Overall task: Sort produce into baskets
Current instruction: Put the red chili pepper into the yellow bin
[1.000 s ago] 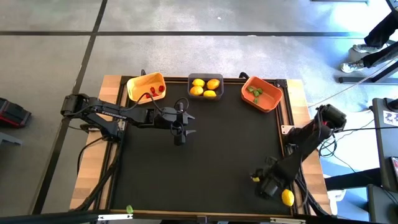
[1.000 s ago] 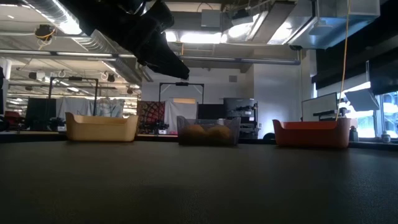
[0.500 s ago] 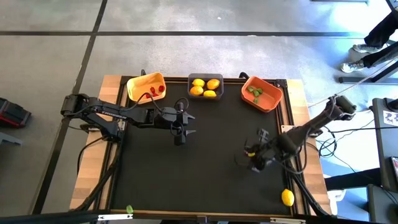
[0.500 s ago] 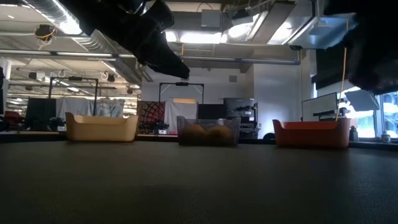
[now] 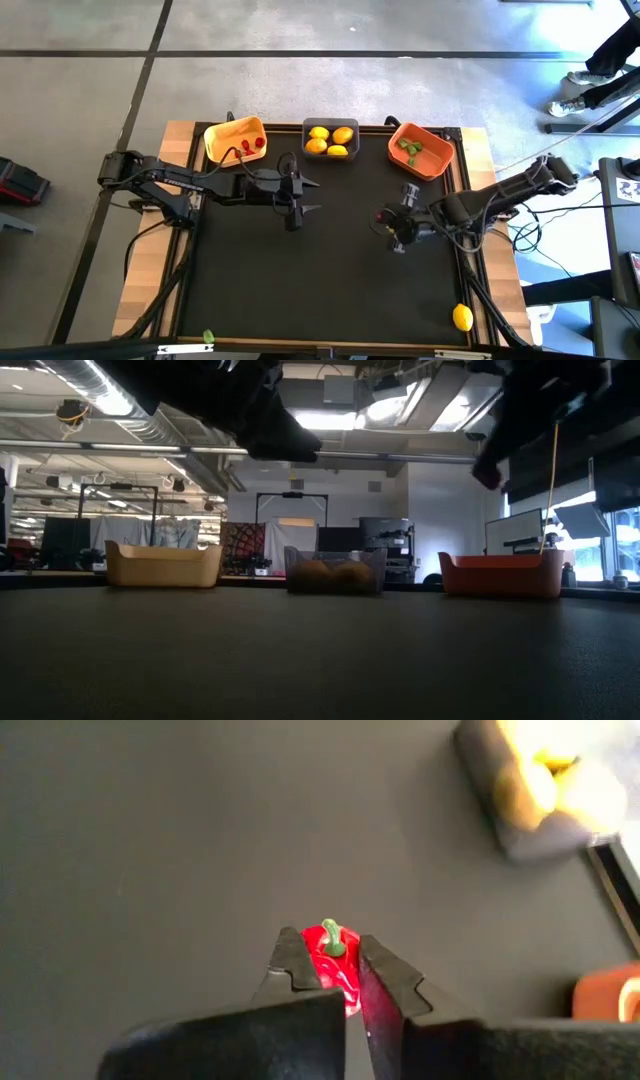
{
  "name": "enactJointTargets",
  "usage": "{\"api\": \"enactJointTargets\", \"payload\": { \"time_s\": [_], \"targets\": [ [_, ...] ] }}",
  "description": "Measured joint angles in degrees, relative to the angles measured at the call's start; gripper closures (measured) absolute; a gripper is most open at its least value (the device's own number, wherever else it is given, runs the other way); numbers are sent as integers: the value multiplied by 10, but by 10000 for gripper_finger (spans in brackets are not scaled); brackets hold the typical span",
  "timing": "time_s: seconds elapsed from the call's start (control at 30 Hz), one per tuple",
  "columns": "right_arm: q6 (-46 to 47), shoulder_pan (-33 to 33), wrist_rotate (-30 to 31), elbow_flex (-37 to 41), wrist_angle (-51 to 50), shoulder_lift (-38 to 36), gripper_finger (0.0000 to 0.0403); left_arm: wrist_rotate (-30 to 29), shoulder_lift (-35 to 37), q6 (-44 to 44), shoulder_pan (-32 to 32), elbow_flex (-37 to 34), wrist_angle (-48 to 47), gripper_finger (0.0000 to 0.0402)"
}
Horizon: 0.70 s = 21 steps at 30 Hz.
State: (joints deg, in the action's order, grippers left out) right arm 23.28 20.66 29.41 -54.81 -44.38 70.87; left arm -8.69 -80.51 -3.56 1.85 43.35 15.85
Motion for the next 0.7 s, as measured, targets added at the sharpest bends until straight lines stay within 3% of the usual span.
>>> {"api": "enactJointTargets", "payload": {
  "time_s": [0.33,0.7],
  "targets": [
    [-181,-78,-23,0,176,0,396,0,0,6,0,0,19,123],
    [-289,-130,-48,0,335,0,396,1,-51,34,0,1,171,123]
  ]
}}
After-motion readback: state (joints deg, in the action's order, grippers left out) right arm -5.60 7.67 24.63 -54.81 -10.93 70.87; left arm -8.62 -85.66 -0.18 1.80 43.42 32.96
